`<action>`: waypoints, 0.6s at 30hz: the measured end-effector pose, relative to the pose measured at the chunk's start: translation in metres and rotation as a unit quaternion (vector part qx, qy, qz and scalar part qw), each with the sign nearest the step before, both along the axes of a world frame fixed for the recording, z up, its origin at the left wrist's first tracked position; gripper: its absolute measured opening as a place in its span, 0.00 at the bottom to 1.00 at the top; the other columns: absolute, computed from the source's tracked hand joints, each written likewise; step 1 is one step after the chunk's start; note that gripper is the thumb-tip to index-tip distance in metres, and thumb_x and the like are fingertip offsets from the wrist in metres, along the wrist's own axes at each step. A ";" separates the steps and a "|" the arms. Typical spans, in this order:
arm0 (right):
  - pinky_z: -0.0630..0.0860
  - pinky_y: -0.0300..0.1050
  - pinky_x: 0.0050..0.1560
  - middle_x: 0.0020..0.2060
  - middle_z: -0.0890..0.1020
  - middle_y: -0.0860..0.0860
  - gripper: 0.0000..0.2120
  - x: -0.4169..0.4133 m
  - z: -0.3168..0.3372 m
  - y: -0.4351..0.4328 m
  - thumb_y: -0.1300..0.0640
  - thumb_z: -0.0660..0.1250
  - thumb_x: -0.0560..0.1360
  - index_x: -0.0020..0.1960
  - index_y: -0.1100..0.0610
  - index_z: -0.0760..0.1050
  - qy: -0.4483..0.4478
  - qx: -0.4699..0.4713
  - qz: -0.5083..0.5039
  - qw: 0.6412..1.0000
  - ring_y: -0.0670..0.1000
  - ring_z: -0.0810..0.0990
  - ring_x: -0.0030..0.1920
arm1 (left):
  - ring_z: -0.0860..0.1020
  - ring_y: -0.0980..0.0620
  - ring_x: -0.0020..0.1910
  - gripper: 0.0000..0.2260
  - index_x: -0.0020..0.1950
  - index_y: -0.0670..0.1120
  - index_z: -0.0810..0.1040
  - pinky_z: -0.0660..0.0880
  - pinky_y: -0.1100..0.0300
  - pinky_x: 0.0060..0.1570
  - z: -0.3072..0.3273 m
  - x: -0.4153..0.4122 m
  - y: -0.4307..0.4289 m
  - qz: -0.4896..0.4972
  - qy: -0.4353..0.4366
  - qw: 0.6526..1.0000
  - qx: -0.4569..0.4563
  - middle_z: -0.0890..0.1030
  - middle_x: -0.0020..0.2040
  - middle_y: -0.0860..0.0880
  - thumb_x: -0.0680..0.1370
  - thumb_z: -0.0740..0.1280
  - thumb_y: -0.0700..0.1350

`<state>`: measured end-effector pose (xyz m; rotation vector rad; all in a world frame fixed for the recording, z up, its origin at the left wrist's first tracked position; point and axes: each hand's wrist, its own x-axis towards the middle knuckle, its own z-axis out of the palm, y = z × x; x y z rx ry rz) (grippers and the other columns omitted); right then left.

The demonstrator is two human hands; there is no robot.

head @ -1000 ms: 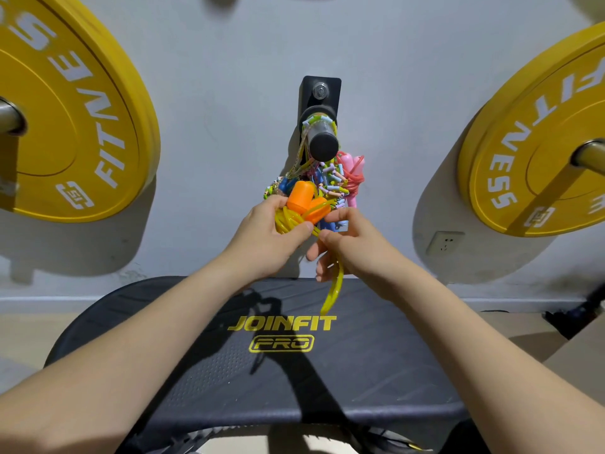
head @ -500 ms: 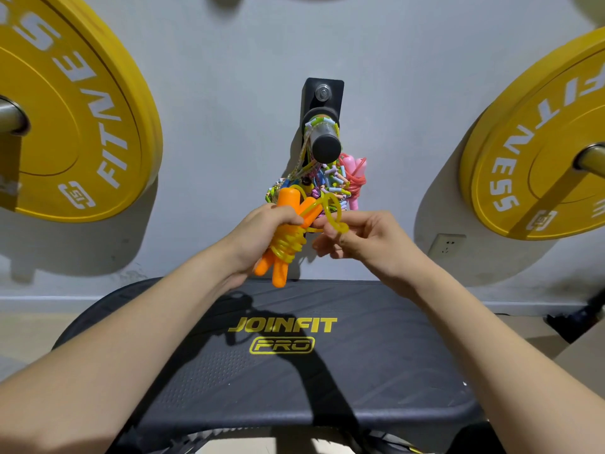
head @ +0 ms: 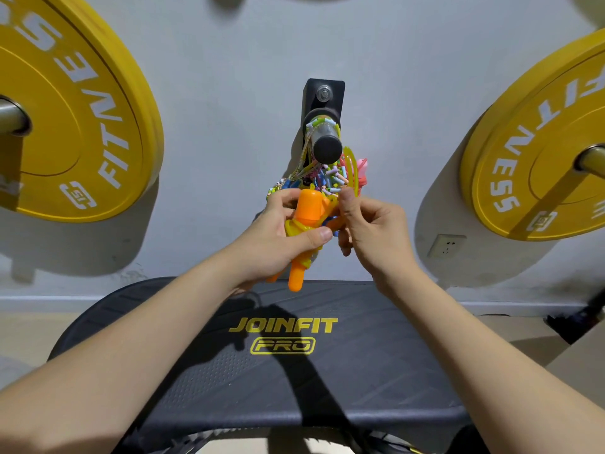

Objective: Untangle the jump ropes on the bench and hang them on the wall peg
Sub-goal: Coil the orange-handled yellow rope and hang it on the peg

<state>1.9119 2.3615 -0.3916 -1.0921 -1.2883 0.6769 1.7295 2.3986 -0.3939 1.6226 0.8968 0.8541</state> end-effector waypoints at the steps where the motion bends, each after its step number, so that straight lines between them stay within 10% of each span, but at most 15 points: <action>1: 0.72 0.43 0.26 0.31 0.79 0.66 0.24 -0.001 0.000 0.001 0.43 0.66 0.83 0.49 0.67 0.78 0.024 -0.003 -0.002 1.000 0.53 0.74 0.25 | 0.85 0.47 0.53 0.27 0.71 0.51 0.72 0.84 0.48 0.49 0.001 0.000 0.001 -0.007 -0.009 1.000 0.006 0.83 0.58 0.47 0.75 0.78 0.54; 4: 0.73 0.44 0.25 0.29 0.81 0.58 0.17 -0.002 0.000 0.004 0.46 0.66 0.84 0.58 0.62 0.76 0.065 -0.027 0.006 0.997 0.53 0.76 0.24 | 0.84 0.52 0.44 0.13 0.61 0.48 0.80 0.83 0.53 0.43 0.001 0.001 0.000 -0.010 -0.005 1.000 0.024 0.85 0.46 0.49 0.79 0.75 0.49; 11: 0.80 0.43 0.29 0.35 0.86 0.60 0.24 -0.004 -0.002 0.004 0.36 0.65 0.77 0.53 0.56 0.85 0.126 -0.074 0.009 0.989 0.55 0.86 0.31 | 0.85 0.52 0.52 0.26 0.67 0.50 0.74 0.84 0.44 0.55 0.006 -0.001 -0.003 0.027 -0.031 0.999 0.029 0.84 0.54 0.50 0.73 0.72 0.59; 18: 0.76 0.44 0.28 0.33 0.86 0.57 0.19 -0.008 -0.008 0.001 0.46 0.76 0.78 0.41 0.62 0.85 0.021 -0.081 -0.040 0.996 0.58 0.88 0.35 | 0.83 0.41 0.57 0.31 0.68 0.49 0.71 0.81 0.35 0.59 0.007 -0.007 -0.001 0.067 -0.018 0.995 0.075 0.82 0.59 0.44 0.73 0.73 0.64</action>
